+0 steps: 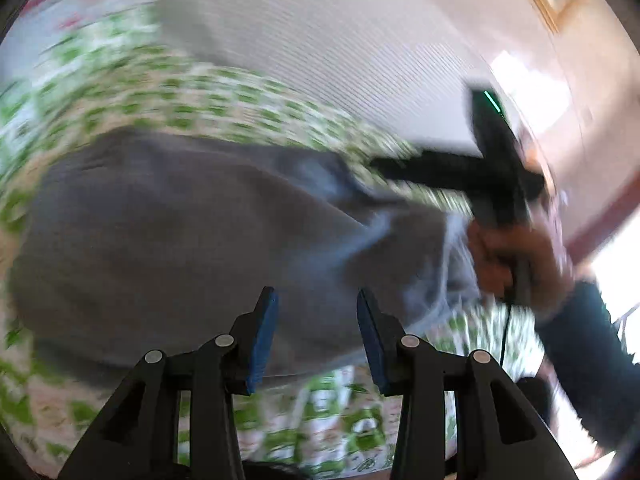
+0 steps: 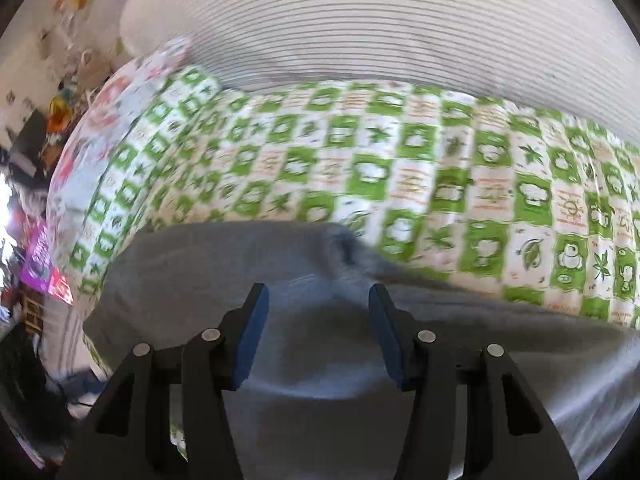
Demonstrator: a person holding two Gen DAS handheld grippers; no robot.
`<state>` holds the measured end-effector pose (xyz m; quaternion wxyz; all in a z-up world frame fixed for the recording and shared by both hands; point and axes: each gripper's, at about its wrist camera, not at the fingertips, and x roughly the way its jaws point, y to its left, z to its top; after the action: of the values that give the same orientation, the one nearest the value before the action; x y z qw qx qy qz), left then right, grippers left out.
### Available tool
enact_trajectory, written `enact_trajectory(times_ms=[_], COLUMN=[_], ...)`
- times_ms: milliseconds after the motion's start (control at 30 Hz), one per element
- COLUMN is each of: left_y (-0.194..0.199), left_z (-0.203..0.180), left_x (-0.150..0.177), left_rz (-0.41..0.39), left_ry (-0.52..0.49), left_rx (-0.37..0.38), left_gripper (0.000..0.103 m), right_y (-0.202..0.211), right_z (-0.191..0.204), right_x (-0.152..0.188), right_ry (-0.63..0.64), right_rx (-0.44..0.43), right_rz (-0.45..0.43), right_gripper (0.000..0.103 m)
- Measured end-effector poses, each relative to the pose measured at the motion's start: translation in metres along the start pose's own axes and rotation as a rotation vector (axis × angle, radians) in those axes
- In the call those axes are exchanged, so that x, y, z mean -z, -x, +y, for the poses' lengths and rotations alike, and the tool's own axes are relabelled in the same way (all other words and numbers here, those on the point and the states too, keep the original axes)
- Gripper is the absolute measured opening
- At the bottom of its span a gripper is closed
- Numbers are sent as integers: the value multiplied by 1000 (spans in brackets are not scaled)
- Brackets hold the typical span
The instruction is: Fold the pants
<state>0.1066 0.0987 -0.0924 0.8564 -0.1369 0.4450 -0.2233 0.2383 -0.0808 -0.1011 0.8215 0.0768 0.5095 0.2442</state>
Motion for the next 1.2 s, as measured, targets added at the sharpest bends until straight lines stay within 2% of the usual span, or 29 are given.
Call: enact_trajectory(times_ms=[100, 167, 233, 300, 333, 367, 467, 533, 600, 633, 667, 733, 800, 833, 867, 933, 967, 1033, 1100, 1200], left_y=[-27, -40, -51, -72, -82, -92, -97, -95, -93, -90, -82, -74, -60, -54, -46, -33, -28, -24, -25, -36], left_z=[-31, -48, -58, -54, -49, -39, -28, -25, -20, -15, -11, -5, -7, -10, -12, -17, -23, -36, -56, -94], left_x=[5, 11, 18, 23, 23, 20, 18, 24, 29, 30, 33, 34, 34, 34, 33, 32, 29, 22, 16, 1], left_rz=[56, 81, 108, 180, 229, 285, 355, 394, 410, 415, 413, 403, 372, 354, 335, 312, 294, 281, 268, 268], left_ry=[-151, -274, -363, -416, -397, -352, -347, -359, -362, -339, -322, -292, -293, -298, -301, -305, -309, -320, -349, -397], left_rx=[53, 51, 11, -68, -82, -70, -36, -18, -14, 1, 16, 27, 23, 15, 14, 27, 35, 58, 76, 127], left_gripper=[44, 54, 55, 55, 48, 28, 7, 3, 3, 3, 4, 5, 6, 7, 10, 14, 16, 21, 21, 28], right_y=[-12, -28, -38, -53, -62, -65, -56, -41, -42, -51, -66, -78, -58, -44, -19, 21, 49, 87, 120, 170], right_z=[-4, 0, 8, 14, 16, 14, 10, 4, -3, -4, -4, -3, -4, -5, -7, -12, -19, -39, -69, -113], right_x=[-13, -21, -20, -18, -18, -17, -34, -50, -56, -54, -47, -33, -21, -16, -6, 10, 26, 52, 81, 136], right_ry=[22, 43, 65, 112, 134, 145, 127, 74, 27, 31, 42, 42, 28, 24, 20, 18, 7, -53, -135, -268], right_rx=[-21, -68, -79, -43, -4, 43, 18, -22, -51, -40, -6, 21, -12, -22, -22, -18, -18, -21, -20, 38], right_rz=[26, 70, 101, 121, 136, 142, 90, 35, 33, 65, 124, 186, 147, 127, 85, 10, -40, -77, -115, -177], right_gripper=[54, 54, 54, 43, 20, 5, 5, 5, 5, 9, 10, 11, 15, 26, 46, 65, 65, 65, 65, 65])
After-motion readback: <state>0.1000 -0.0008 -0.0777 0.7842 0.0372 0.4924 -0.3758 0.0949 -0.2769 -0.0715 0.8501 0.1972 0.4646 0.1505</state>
